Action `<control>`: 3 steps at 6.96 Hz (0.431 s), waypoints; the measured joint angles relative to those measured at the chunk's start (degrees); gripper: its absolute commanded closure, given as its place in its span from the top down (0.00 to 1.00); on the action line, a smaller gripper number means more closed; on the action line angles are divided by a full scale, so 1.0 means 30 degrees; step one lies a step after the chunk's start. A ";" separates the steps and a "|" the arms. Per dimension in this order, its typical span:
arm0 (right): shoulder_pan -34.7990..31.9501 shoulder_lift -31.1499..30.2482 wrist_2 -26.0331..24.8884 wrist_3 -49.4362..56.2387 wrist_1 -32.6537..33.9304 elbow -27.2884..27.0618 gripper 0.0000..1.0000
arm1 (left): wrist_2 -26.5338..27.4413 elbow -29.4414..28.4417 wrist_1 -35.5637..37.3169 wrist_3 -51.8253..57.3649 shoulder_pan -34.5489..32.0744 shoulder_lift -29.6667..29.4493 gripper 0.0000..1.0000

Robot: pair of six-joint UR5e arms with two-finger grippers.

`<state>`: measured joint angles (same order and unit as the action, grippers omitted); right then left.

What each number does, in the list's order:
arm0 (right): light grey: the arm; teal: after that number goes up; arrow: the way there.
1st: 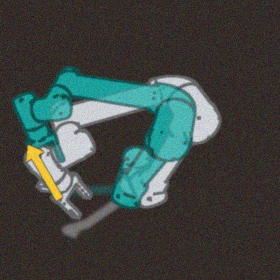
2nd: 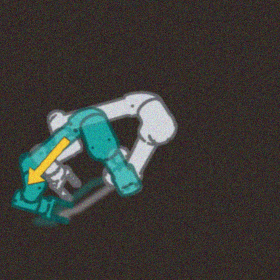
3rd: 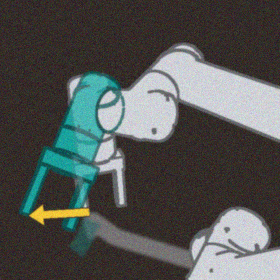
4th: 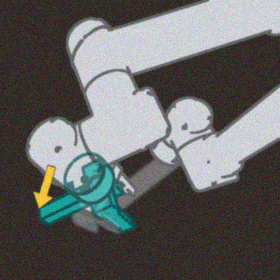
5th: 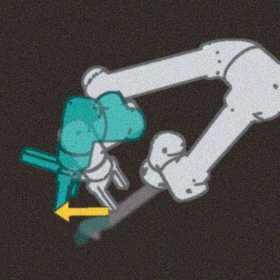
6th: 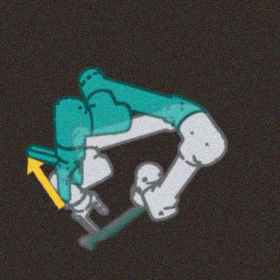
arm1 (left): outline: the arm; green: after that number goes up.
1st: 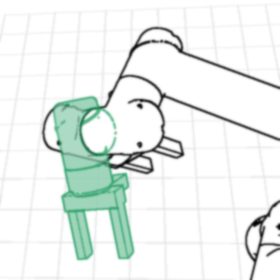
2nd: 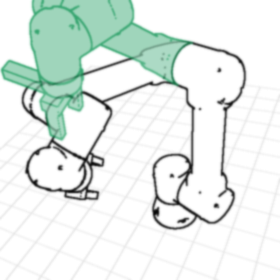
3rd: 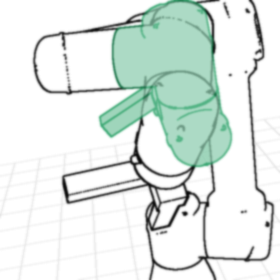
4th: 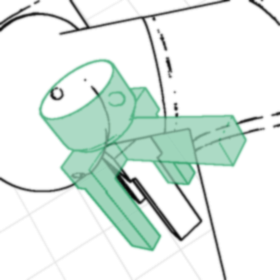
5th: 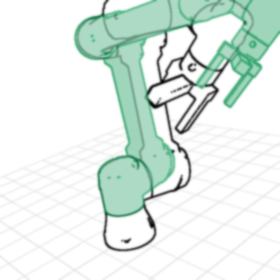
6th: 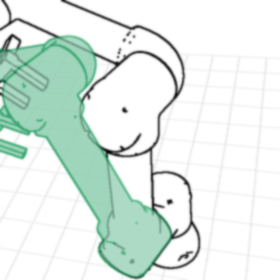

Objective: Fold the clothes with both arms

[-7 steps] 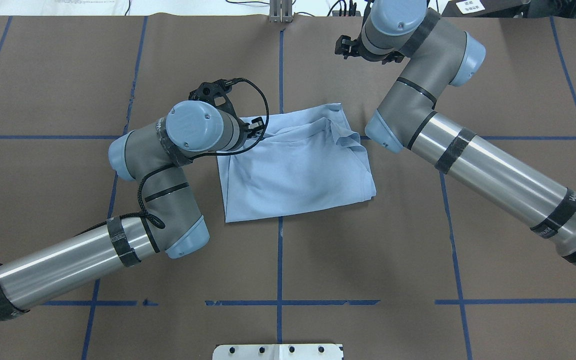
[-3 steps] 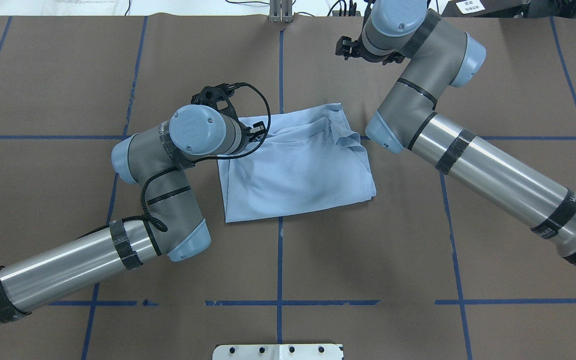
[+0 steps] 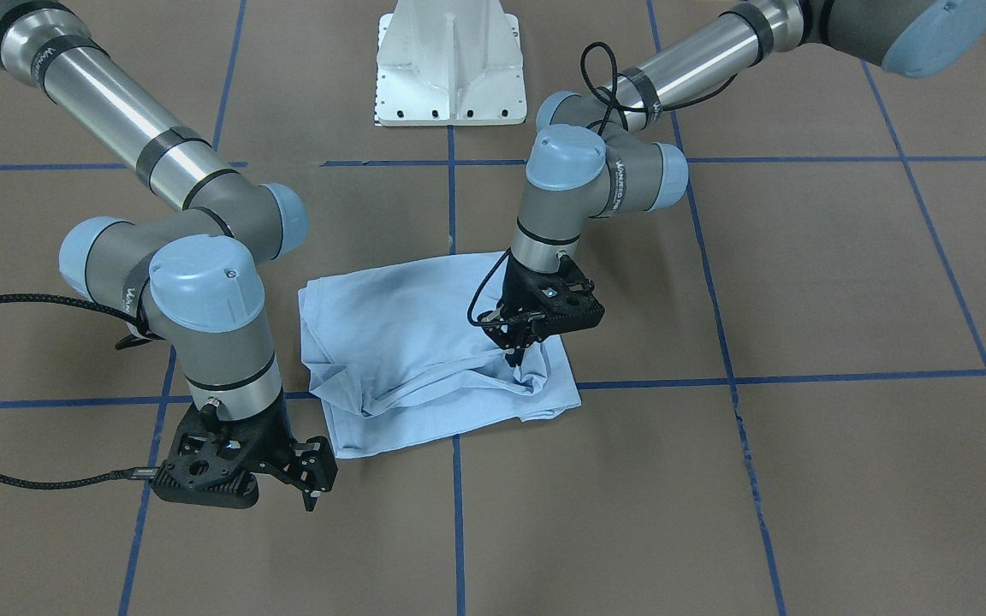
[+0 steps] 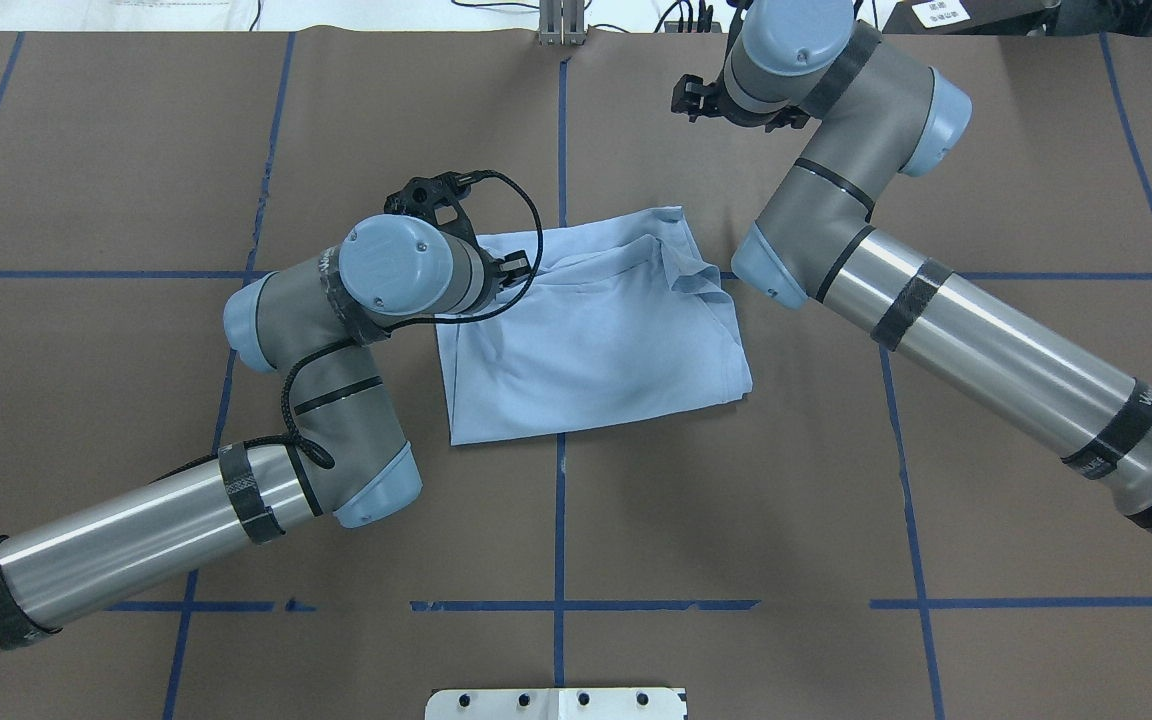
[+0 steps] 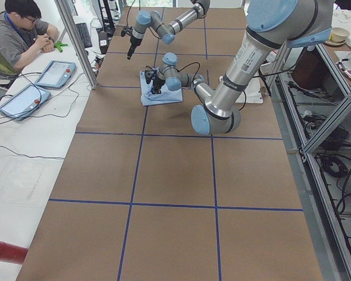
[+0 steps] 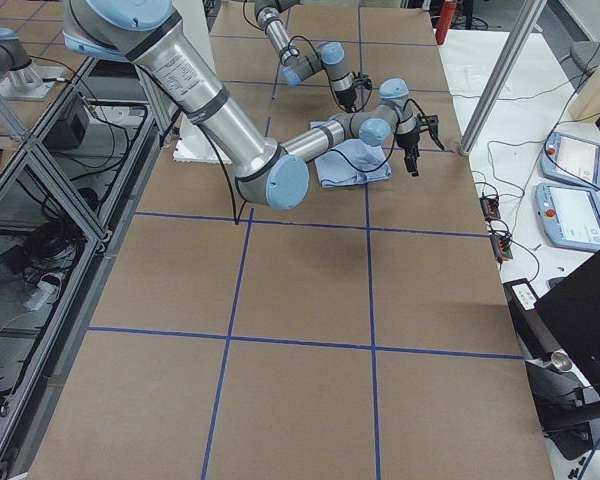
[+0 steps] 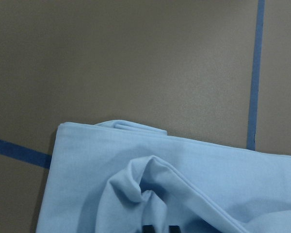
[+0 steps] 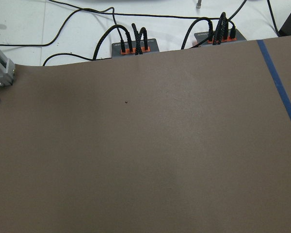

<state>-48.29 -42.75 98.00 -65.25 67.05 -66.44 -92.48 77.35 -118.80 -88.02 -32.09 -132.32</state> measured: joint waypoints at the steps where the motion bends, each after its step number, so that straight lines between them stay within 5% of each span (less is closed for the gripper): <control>1: 0.0005 -0.0008 0.0000 -0.0035 -0.0015 -0.0008 1.00 | 0.0004 0.0043 0.0048 0.0045 -0.0162 0.0034 0.00; 3: 0.0010 -0.0064 0.0000 -0.0058 -0.0005 -0.0085 1.00 | 0.0060 0.0057 0.0192 0.0068 -0.1006 0.0166 0.00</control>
<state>-48.25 -42.94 98.00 -65.43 67.03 -66.70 -92.30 77.52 -118.23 -87.81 -35.11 -131.82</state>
